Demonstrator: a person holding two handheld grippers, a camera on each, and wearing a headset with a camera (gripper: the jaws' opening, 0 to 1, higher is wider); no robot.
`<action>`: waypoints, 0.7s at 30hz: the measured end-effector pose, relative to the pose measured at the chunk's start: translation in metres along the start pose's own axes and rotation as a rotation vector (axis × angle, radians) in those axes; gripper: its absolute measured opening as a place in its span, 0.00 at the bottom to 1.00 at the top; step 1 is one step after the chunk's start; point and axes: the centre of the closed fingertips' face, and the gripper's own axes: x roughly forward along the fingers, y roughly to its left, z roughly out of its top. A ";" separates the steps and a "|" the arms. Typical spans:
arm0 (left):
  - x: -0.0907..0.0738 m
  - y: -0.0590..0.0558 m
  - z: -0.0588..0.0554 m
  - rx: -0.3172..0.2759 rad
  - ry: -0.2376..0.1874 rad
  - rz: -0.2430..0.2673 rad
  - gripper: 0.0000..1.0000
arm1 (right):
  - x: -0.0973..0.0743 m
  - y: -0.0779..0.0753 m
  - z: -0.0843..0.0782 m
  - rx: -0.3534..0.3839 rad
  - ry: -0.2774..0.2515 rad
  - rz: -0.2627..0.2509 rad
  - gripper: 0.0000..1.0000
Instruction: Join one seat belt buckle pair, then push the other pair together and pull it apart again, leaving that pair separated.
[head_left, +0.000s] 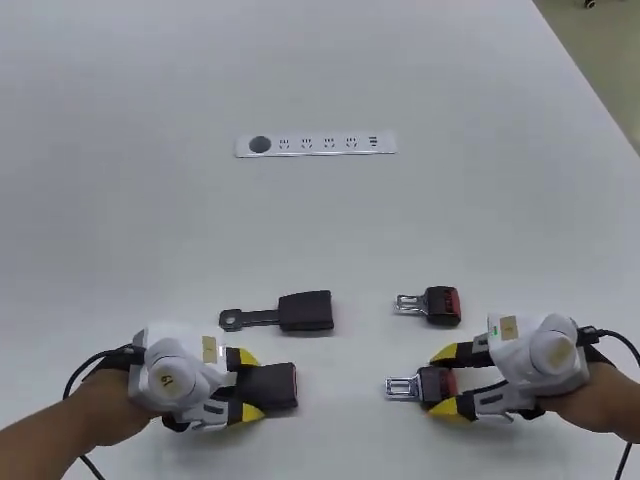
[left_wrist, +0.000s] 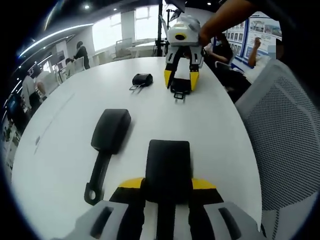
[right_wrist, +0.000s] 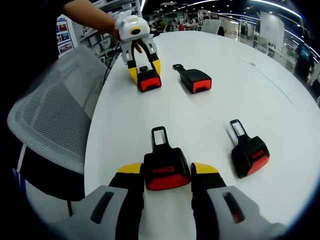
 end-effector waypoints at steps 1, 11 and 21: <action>0.000 0.000 0.001 0.002 0.003 -0.004 0.34 | 0.000 -0.001 -0.002 0.002 -0.005 0.001 0.35; -0.001 0.000 -0.001 0.033 0.032 -0.034 0.34 | 0.001 0.001 -0.001 -0.007 0.007 0.005 0.34; -0.002 -0.001 -0.002 0.026 0.042 -0.036 0.34 | 0.008 0.006 0.004 -0.019 0.008 0.021 0.34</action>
